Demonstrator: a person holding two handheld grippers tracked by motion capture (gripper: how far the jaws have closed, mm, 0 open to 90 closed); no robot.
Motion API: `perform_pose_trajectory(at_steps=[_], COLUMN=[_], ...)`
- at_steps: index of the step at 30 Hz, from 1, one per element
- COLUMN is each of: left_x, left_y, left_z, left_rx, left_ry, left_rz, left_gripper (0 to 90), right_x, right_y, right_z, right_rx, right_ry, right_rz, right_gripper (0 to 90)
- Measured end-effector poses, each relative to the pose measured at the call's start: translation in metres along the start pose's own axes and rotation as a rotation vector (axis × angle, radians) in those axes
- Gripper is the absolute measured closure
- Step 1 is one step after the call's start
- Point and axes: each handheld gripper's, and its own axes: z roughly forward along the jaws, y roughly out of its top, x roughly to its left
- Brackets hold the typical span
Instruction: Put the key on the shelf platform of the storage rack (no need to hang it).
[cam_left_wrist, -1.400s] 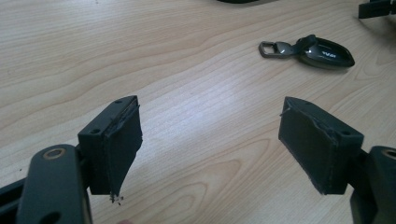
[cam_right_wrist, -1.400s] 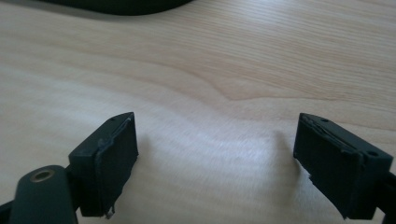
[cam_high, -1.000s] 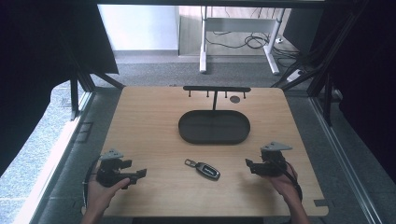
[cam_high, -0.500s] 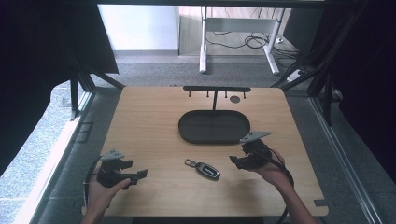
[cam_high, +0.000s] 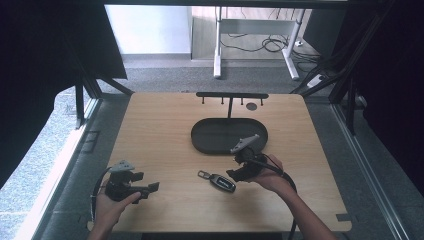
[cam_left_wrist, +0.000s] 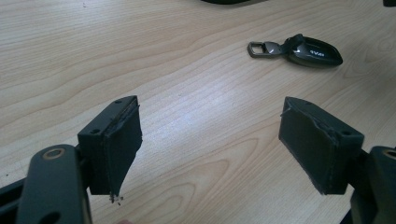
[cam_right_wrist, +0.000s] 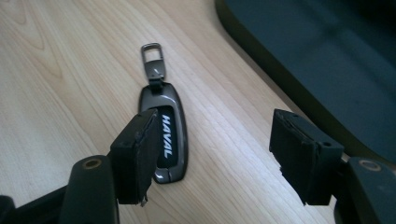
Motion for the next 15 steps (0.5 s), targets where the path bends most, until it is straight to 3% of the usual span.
perform_pose_trajectory(at_steps=[15], left_x=[-0.001], left_y=[0.000], left_z=[0.001], left_rx=[0.001], left_ry=[-0.007], left_rz=[0.003], left_gripper=[21.4], right_x=[0.018], right_y=[0.015], right_z=[0.028], right_rx=[0.083], right_ry=[0.040], right_rz=[-0.051], right_gripper=[34.8])
